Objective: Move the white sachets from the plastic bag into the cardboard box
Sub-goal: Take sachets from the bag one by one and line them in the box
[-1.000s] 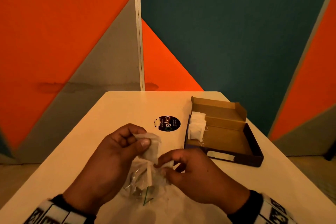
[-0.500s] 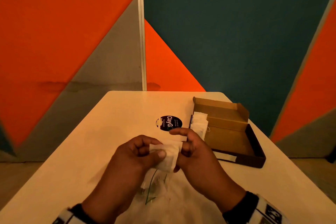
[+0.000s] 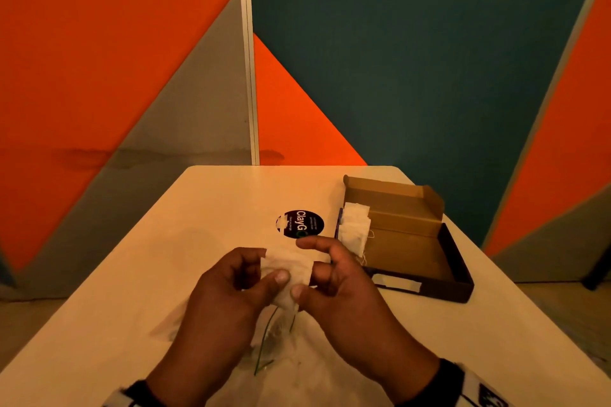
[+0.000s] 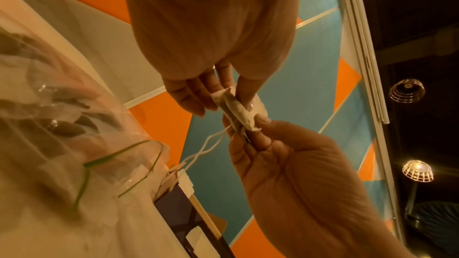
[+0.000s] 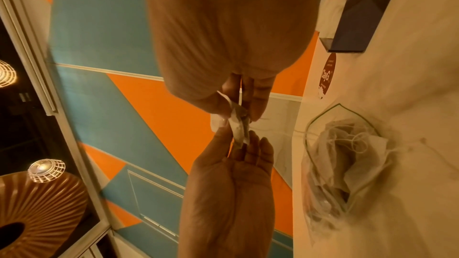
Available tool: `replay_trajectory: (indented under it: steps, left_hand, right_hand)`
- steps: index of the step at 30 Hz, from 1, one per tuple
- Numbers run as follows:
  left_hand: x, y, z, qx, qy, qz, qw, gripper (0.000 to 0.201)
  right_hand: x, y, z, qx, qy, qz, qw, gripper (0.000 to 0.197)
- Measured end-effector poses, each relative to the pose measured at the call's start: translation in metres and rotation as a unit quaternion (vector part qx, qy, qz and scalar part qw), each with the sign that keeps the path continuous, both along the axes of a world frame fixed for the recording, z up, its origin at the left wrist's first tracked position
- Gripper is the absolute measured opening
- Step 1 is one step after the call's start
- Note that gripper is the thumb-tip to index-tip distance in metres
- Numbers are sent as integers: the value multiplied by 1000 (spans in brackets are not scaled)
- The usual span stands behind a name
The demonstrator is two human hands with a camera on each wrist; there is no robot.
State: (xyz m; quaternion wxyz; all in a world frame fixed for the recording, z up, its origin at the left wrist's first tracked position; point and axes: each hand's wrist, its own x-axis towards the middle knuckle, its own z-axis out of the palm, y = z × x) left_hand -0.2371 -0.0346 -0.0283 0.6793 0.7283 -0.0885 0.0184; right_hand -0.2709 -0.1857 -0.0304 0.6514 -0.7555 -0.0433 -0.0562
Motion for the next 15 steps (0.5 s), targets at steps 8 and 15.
replay_trajectory:
  steps: [8,15]
  left_hand:
    - [-1,-3,5,-29,-9,-14,999,6]
    - [3,10,8,81,-24,-99,991,29]
  right_hand:
    - [0,-2,-6,33,-15,-66,997,38]
    - [-1,-12,4,-24,-7,-88,996,24]
